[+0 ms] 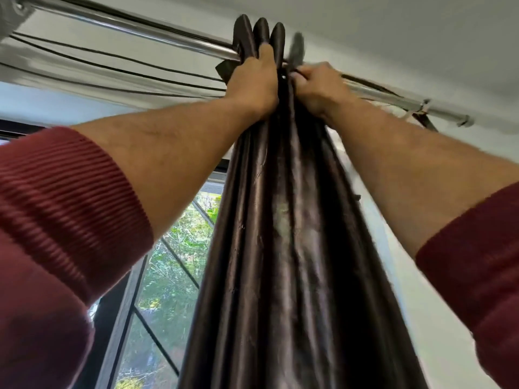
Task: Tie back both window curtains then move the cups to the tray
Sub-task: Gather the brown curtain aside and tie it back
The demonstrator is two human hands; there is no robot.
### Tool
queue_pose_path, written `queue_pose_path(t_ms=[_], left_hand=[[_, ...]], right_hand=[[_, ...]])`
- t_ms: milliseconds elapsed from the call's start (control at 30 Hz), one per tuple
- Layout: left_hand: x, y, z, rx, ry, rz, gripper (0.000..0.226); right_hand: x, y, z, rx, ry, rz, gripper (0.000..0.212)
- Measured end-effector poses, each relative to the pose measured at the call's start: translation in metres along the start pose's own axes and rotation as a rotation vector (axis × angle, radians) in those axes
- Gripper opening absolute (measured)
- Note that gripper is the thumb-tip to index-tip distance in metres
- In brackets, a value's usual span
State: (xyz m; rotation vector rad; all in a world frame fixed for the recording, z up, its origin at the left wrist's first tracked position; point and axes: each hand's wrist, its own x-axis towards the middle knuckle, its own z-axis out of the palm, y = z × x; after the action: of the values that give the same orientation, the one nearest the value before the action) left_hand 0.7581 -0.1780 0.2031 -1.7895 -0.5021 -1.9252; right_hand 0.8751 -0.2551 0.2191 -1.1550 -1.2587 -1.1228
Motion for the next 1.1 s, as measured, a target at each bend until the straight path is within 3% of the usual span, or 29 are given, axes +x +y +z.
queue_pose_path(t_ms=[133,267,400,433,500,600,700,833,933,1000,1100], left_hand=[[-0.009,-0.006,-0.007,-0.143,0.073,-0.064,0.046],[-0.030,-0.030,-0.011,-0.052,-0.127,-0.025,0.066],[-0.088,-0.028,-0.018,0.005,-0.321,0.040,0.084],[-0.106,-0.028,-0.019,0.011,-0.350,0.052,0.087],[-0.143,-0.032,-0.019,0.046,-0.380,0.073,0.080],[-0.197,-0.039,-0.016,0.119,-0.448,0.107,0.047],[-0.248,-0.044,-0.020,0.159,-0.452,0.024,0.030],[-0.314,-0.043,-0.025,0.125,-0.512,-0.068,0.035],[-0.356,-0.035,-0.029,0.111,-0.540,-0.127,0.034],[-0.381,-0.032,-0.032,0.075,-0.530,-0.155,0.036],[-0.418,-0.023,-0.038,0.023,-0.574,-0.163,0.030]], right_hand=[[0.010,-0.026,0.032,0.257,-0.167,-0.110,0.040],[-0.031,-0.032,0.043,0.143,-0.246,-0.059,0.038],[-0.081,-0.025,0.055,0.173,-0.143,0.025,0.101],[-0.099,-0.022,0.056,0.153,-0.127,0.032,0.106],[-0.151,-0.026,0.055,0.093,-0.134,0.033,0.105],[-0.223,-0.036,0.050,-0.058,-0.207,-0.010,0.108],[-0.287,-0.035,0.053,-0.254,-0.328,0.048,0.087],[-0.369,-0.019,0.064,-0.466,-0.386,0.080,0.019],[-0.411,-0.003,0.067,-0.547,-0.418,0.211,0.011],[-0.430,-0.010,0.064,-0.574,-0.397,0.187,0.012],[-0.469,-0.023,0.060,-0.386,-0.673,0.135,0.017]])
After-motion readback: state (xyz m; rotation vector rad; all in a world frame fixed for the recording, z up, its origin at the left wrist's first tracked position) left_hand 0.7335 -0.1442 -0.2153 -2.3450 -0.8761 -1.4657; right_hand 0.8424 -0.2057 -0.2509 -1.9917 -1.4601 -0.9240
